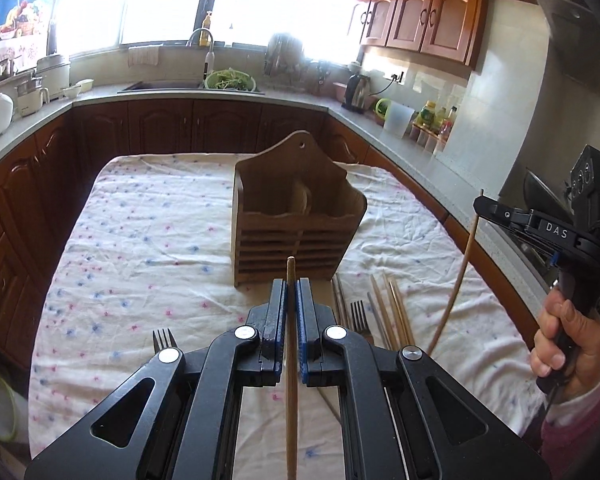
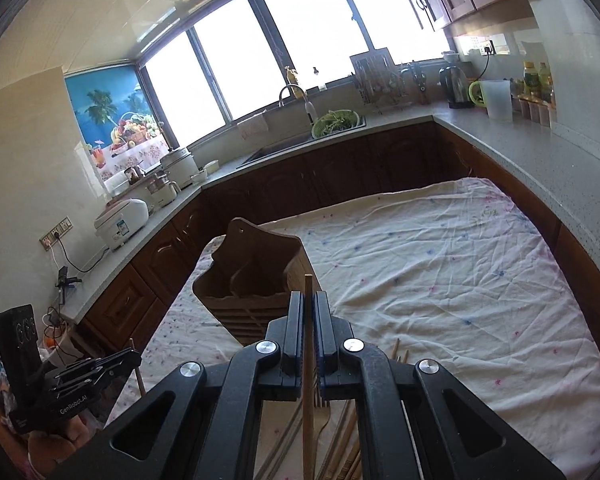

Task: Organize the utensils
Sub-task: 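Lift the chopstick in the left tool over the holder while the right tool carries its chopstick there, then open the left tool to drop its chopstick in the holder while the right tool releases its own, then lower the left tool and grasp a thin chopstick while the right tool grasps another chopstick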

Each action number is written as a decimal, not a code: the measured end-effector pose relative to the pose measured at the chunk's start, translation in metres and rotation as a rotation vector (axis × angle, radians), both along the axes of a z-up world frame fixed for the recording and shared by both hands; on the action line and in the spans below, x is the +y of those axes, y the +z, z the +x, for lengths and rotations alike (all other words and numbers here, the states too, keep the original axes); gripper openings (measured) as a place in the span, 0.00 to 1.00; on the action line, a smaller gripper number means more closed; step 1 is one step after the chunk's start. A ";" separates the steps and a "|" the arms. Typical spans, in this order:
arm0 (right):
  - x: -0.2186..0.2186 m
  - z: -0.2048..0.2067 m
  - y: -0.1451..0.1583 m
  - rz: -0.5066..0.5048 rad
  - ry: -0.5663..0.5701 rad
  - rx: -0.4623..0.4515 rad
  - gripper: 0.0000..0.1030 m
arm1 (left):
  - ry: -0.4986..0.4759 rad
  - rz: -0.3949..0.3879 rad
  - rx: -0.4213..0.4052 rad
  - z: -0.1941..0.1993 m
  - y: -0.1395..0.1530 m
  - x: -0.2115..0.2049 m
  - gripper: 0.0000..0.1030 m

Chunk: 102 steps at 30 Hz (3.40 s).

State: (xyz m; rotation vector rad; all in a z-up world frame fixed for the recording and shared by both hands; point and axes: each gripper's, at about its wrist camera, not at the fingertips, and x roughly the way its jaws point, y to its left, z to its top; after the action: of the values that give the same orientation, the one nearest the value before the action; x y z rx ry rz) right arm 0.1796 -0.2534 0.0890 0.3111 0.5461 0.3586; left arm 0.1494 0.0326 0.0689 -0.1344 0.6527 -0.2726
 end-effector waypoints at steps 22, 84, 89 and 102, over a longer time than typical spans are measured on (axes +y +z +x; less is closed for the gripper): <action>0.015 0.015 0.079 0.023 -0.016 -0.210 0.05 | 0.066 -0.070 -0.246 0.015 0.080 0.027 0.04; -0.013 0.077 -0.010 0.170 -0.100 -0.118 0.99 | 0.319 -0.019 -0.232 0.090 0.022 0.025 0.87; -0.034 0.049 -0.026 0.181 -0.125 -0.078 0.99 | 0.290 -0.011 -0.192 0.069 0.007 0.015 0.87; -0.065 -0.012 -0.070 0.149 -0.201 0.027 0.99 | 0.208 -0.004 -0.068 0.033 -0.036 -0.013 0.87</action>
State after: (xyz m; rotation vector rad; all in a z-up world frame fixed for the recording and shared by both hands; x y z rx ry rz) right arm 0.1679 -0.3186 0.0185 0.5109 0.5105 0.2011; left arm 0.1828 0.0193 0.0330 -0.1947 0.5657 -0.0777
